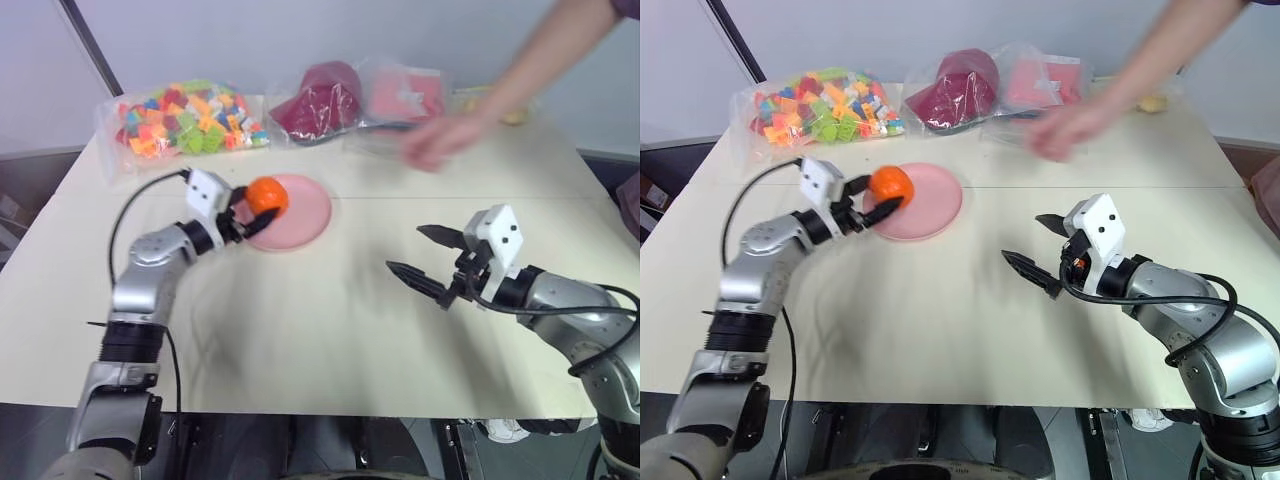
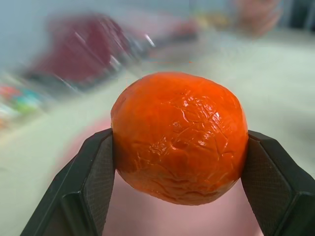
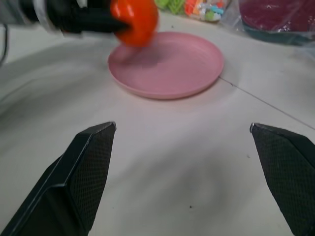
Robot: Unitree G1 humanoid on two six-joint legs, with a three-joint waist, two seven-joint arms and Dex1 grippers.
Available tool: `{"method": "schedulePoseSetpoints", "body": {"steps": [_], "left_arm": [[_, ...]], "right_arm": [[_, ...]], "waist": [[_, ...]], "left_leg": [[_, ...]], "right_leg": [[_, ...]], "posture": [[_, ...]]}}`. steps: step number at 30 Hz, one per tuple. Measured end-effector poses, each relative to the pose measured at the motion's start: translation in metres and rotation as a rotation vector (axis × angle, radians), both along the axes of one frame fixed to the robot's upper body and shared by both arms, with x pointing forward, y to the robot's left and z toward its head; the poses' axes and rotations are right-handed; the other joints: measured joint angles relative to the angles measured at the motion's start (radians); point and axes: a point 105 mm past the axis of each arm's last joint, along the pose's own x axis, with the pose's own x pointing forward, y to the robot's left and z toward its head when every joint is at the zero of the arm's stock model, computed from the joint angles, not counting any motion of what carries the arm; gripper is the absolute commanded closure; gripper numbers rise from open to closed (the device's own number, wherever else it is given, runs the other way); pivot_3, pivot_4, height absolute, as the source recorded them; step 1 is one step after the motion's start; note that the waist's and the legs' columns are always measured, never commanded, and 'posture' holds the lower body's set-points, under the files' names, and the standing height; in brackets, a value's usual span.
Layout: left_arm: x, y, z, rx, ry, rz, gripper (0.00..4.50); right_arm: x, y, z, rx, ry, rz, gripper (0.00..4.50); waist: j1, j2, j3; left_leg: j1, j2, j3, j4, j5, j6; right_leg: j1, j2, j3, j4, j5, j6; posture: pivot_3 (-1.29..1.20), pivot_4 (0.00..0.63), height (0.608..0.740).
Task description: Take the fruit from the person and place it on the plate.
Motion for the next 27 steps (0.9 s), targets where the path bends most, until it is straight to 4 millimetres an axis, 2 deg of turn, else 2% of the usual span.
{"method": "schedulePoseSetpoints", "body": {"steps": [2, 5, 8, 11, 13, 14, 22, 24, 27], "left_arm": [[0.013, -0.010, -0.006, 0.057, 0.006, 0.012, 1.43], [0.030, -0.012, 0.004, 0.100, -0.019, 0.052, 1.43], [0.039, -0.015, 0.014, 0.117, -0.036, 0.075, 1.43], [0.043, -0.018, 0.013, 0.125, -0.025, 0.074, 1.43], [0.044, -0.019, 0.010, 0.128, -0.009, 0.072, 0.39], [0.044, -0.018, 0.008, 0.128, -0.002, 0.075, 0.05], [0.048, -0.014, 0.015, 0.086, 0.002, 0.098, 0.05], [0.048, -0.011, 0.024, 0.017, 0.003, 0.099, 0.05], [0.041, -0.002, 0.052, -0.083, -0.041, 0.085, 0.05]], "right_arm": [[-0.001, 0.003, 0.002, -0.002, -0.012, 0.010, 0.00], [-0.002, 0.005, 0.005, 0.000, -0.024, 0.012, 0.00], [-0.002, 0.005, 0.004, 0.005, -0.022, 0.000, 0.00], [-0.005, 0.007, 0.004, 0.009, -0.030, -0.001, 0.00], [-0.005, 0.008, 0.004, 0.011, -0.033, -0.007, 0.00], [-0.005, 0.007, 0.003, 0.015, -0.030, -0.012, 0.00], [-0.005, 0.006, 0.002, 0.018, -0.028, -0.030, 0.00], [-0.005, 0.006, 0.002, 0.018, -0.027, -0.031, 0.00], [-0.005, 0.005, 0.001, 0.018, -0.024, -0.034, 0.00]], "waist": [[-0.001, -0.001, 0.000], [-0.006, -0.001, 0.001], [-0.004, -0.001, 0.001], [-0.004, -0.001, 0.001], [-0.004, -0.001, 0.001], [-0.004, -0.001, 0.001], [-0.003, -0.001, 0.001], [-0.005, -0.001, 0.001], [-0.007, -0.001, 0.001]], "left_leg": [[0.000, 0.000, 0.000, 0.000, 0.000, 0.000], [0.000, 0.000, 0.000, 0.000, 0.000, 0.000], [0.000, 0.000, 0.000, 0.000, 0.000, 0.000], [-0.001, 0.000, 0.000, 0.000, 0.000, 0.000], [-0.001, 0.000, 0.000, 0.000, 0.000, 0.000], [-0.001, 0.000, 0.000, 0.000, 0.000, 0.000], [-0.001, 0.000, 0.000, 0.000, 0.000, 0.000], [-0.001, 0.000, 0.000, 0.000, 0.000, 0.000], [-0.001, 0.000, 0.000, 0.000, 0.000, 0.000]], "right_leg": [[0.000, 0.000, 0.000, 0.000, 0.000, 0.000], [-0.001, 0.000, 0.000, 0.000, 0.000, 0.000], [-0.001, 0.000, 0.000, 0.000, 0.000, 0.000], [-0.001, 0.000, 0.000, 0.000, 0.000, 0.000], [-0.001, 0.000, 0.000, 0.000, 0.000, 0.000], [-0.001, 0.000, 0.000, 0.000, 0.000, 0.000], [-0.001, 0.000, 0.000, 0.001, 0.000, 0.000], [-0.002, 0.000, 0.000, 0.001, 0.000, 0.000], [-0.002, 0.000, 0.000, 0.001, 0.000, 0.000]], "posture": [[0.00, 0.150, 0.740], [0.00, 0.150, 0.740], [0.00, 0.150, 0.740], [0.00, 0.150, 0.740], [0.00, 0.150, 0.740], [0.00, 0.150, 0.740], [0.00, 0.150, 0.740], [0.00, 0.150, 0.740], [0.00, 0.150, 0.740]]}}
